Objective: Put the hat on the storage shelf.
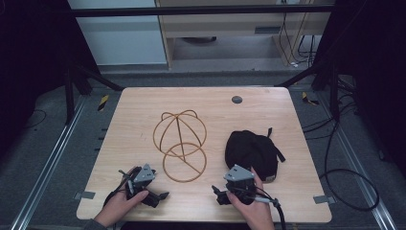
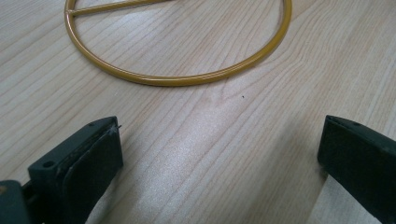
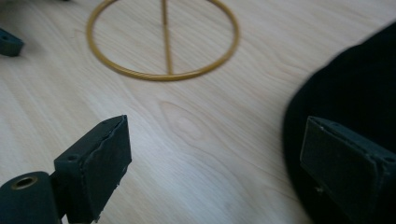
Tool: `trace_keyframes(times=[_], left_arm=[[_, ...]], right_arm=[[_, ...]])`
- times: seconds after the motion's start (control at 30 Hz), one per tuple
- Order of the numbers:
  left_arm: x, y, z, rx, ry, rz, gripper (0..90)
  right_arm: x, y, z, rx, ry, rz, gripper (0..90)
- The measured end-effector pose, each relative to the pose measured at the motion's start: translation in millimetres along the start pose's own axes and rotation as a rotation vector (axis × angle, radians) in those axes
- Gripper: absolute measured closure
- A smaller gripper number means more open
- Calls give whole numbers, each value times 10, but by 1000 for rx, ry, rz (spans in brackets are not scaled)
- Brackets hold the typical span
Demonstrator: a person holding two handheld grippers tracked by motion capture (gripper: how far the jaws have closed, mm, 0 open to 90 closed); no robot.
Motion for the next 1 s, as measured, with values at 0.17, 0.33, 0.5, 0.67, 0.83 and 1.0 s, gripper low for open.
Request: trace_keyframes(times=[0.17,0.33,0.5,0.67,0.83,1.0], left_arm=[[0,0,0,0,0,0,0],[0,0,1,0,0,0,0],[0,0,1,0,0,0,0],[2,0,1,0,-1,1,0],[-2,-1,1,-2,3,0,0],[-3,1,0,0,3,2,0]], right_arm=[[-177,164,-73,2,0,-87,83],[-372,341,-166,3,-44,-162,84],[-502,438,-228,3,-95,-206,83],[-615,531,-271,2,-156,-247,81],[-734,578,-200,42,-157,-259,73],[-782,590,-69,134,-107,-226,80]])
Point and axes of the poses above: each handheld gripper's, and its own axes: y roughly backward along the jaws, z roughly out of its top, x roughly to its left, the point moved 5 cm from there along -y, roughly forward along the jaws
